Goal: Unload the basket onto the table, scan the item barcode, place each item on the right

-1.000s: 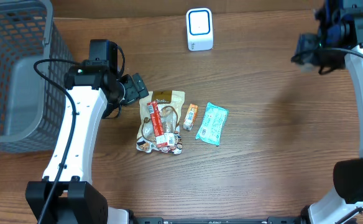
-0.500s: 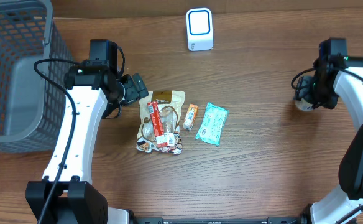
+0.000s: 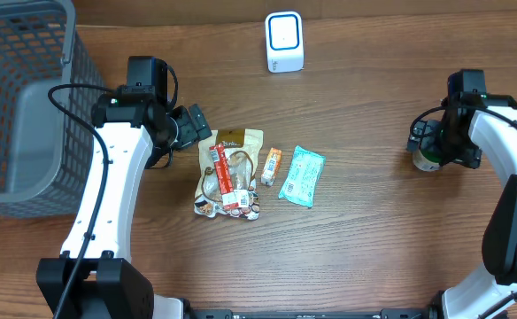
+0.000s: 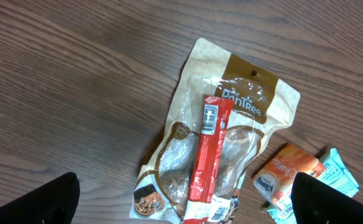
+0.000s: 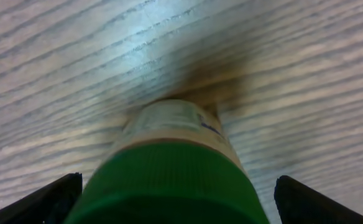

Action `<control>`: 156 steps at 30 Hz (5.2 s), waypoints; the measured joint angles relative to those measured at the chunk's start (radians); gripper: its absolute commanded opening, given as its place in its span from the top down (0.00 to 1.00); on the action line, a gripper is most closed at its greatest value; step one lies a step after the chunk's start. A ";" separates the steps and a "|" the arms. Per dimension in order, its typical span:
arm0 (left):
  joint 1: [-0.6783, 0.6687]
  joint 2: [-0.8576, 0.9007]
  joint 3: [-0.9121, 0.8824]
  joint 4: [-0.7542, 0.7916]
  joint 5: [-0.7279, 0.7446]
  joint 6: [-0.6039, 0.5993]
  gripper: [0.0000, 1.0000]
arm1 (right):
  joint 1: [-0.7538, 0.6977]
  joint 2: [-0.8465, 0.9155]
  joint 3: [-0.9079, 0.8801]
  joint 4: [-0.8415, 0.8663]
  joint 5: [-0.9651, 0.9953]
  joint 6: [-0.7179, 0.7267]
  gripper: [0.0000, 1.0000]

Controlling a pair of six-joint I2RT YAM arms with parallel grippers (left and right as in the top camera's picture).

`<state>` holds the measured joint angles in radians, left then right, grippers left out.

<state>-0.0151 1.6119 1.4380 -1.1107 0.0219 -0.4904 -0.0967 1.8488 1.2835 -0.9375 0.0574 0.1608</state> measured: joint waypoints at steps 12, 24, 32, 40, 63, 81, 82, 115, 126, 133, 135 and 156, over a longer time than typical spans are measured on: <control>0.000 0.000 0.000 0.000 0.000 0.000 0.00 | 0.001 -0.110 0.340 -0.219 -0.129 0.021 0.00; 0.000 0.000 0.000 0.000 0.000 0.000 0.00 | 0.140 -0.135 0.317 -0.195 -0.481 0.027 0.23; 0.000 0.000 0.000 0.000 0.000 0.000 0.00 | 0.366 -0.134 0.181 -0.012 -0.442 0.101 0.28; 0.000 0.000 0.000 0.000 0.000 0.000 0.00 | 0.552 -0.122 0.016 0.245 -0.377 0.196 0.40; 0.000 0.000 0.000 0.000 0.000 0.000 0.00 | 0.656 -0.053 -0.253 0.472 -0.115 0.457 0.68; 0.000 0.000 0.000 0.000 0.000 0.000 0.00 | 0.640 -0.193 -0.253 0.315 -0.078 0.536 0.57; 0.000 0.000 0.000 0.000 0.000 0.000 0.00 | 0.640 -0.218 -0.253 0.338 -0.080 0.523 0.57; 0.000 0.000 0.000 0.000 0.000 0.000 0.00 | 0.617 -0.062 -0.237 0.316 -0.043 0.410 0.62; 0.000 0.000 0.000 0.000 0.000 0.000 0.00 | 0.549 -0.096 -0.135 0.092 -0.055 0.266 0.39; 0.000 0.000 0.000 0.000 0.000 0.000 0.00 | 0.549 -0.101 -0.134 0.035 -0.063 0.152 0.41; 0.000 0.000 0.000 0.000 0.000 0.000 0.00 | 0.549 -0.101 -0.134 0.028 -0.070 0.132 0.43; 0.000 0.000 0.000 0.000 0.000 0.000 0.00 | 0.549 -0.101 -0.179 0.109 -0.081 0.100 0.50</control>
<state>-0.0151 1.6119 1.4380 -1.1107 0.0219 -0.4904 0.4522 1.7477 1.1042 -0.8280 -0.0235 0.2604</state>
